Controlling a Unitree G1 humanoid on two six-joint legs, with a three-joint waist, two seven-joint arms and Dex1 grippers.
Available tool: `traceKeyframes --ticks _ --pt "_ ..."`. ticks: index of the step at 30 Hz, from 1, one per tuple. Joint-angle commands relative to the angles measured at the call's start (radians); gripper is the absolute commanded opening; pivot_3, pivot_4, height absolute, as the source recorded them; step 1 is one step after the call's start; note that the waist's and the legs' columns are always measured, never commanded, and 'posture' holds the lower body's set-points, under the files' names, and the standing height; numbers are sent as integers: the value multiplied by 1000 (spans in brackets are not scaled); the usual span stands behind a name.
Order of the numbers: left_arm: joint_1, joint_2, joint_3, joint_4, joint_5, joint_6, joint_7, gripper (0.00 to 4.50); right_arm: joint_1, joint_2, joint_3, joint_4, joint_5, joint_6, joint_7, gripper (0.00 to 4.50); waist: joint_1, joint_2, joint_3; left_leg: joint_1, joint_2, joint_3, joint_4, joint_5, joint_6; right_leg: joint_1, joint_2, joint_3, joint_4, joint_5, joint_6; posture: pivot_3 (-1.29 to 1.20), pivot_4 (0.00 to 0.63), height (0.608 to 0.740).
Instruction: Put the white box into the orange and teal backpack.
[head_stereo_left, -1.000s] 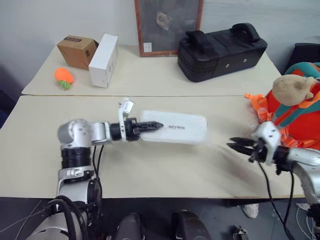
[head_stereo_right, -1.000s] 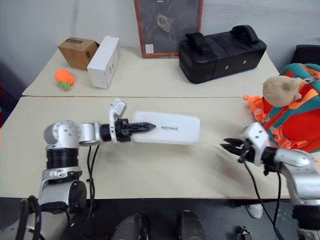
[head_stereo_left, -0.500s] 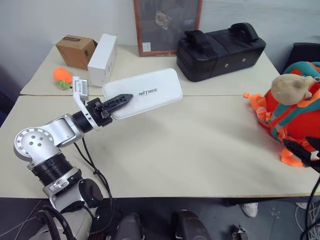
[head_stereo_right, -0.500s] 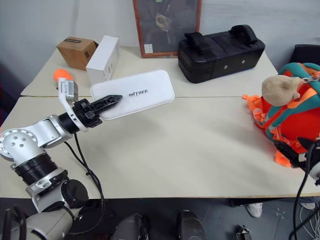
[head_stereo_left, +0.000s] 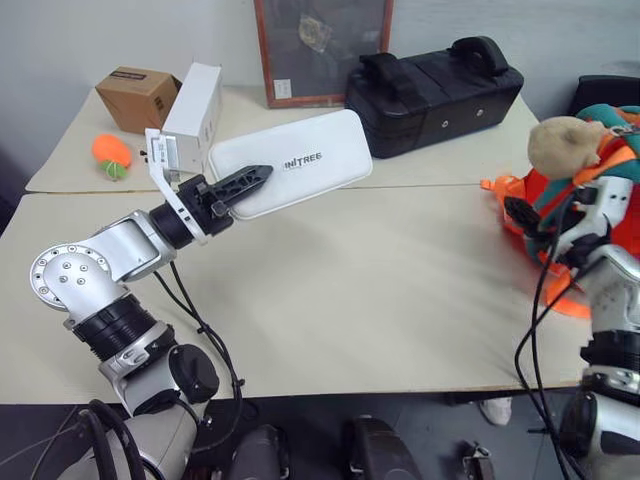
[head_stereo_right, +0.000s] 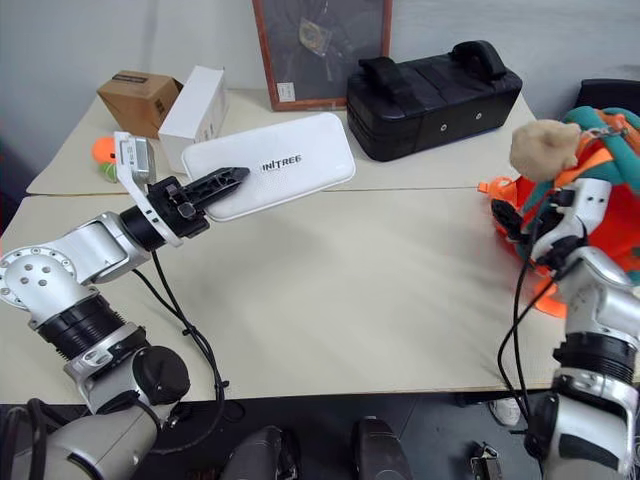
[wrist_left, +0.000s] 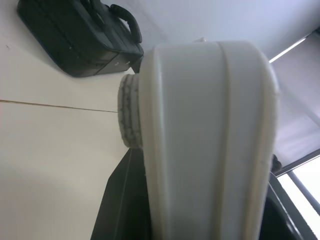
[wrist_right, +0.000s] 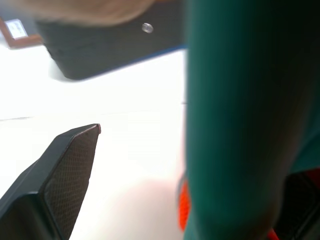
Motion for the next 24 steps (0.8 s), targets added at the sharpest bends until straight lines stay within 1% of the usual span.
traceKeyframes --ticks 1,6,10,12,13,15,17,19,20,24 --pt "-27 21 -13 -29 -45 -33 -4 1237 -39 4 12 22 -2 -71 36 3870 0 0 0 -2 0 1 0 0 0 -3 0 1 1 0 0 0 150 740" --pt "-7 49 -33 -35 -50 -48 -7 1237 -18 -4 39 -23 12 -87 115 2159 0 0 0 -7 1 0 1 0 0 -7 0 0 1 0 0 0 150 740" --pt "5 70 -40 -27 -50 -69 -2 1237 10 -4 53 -88 42 -61 198 781 -7 0 0 -8 1 0 1 0 0 -7 0 0 1 0 0 0 150 740" --pt "7 84 -46 -19 -51 -78 -3 1237 16 -5 58 -113 58 -43 228 187 -10 0 0 -8 1 0 1 0 0 -8 1 0 2 0 0 0 150 740" --pt "9 91 -51 -16 -48 -86 -4 1237 19 -7 63 -128 68 -33 246 54 -12 0 0 -8 1 0 1 0 0 -8 1 0 2 0 0 0 150 740" --pt "12 106 -60 -6 -44 -101 -6 1237 32 -10 75 -169 88 -6 285 31 -13 0 0 -8 1 0 2 0 0 -8 1 0 2 0 0 0 150 740" --pt "25 139 -83 10 -34 -127 -27 1237 86 -36 119 -292 145 77 392 31 -11 0 0 -8 1 0 2 1 0 -8 1 0 2 0 0 0 150 740" --pt "39 184 -109 30 -31 -153 -61 1237 145 -83 160 -433 224 175 501 31 -11 0 0 -7 2 0 1 0 0 -8 2 0 2 0 0 0 150 740" --pt "44 207 -123 41 -32 -165 -78 1237 163 -105 170 -486 258 218 533 31 -12 0 0 -8 2 0 0 0 -1 -8 2 0 2 0 0 0 150 740" --pt "65 307 -197 63 -44 -209 -179 1237 189 -198 192 -617 374 351 654 31 -12 0 1 -8 3 0 1 0 -1 -9 2 0 2 0 0 0 150 740"
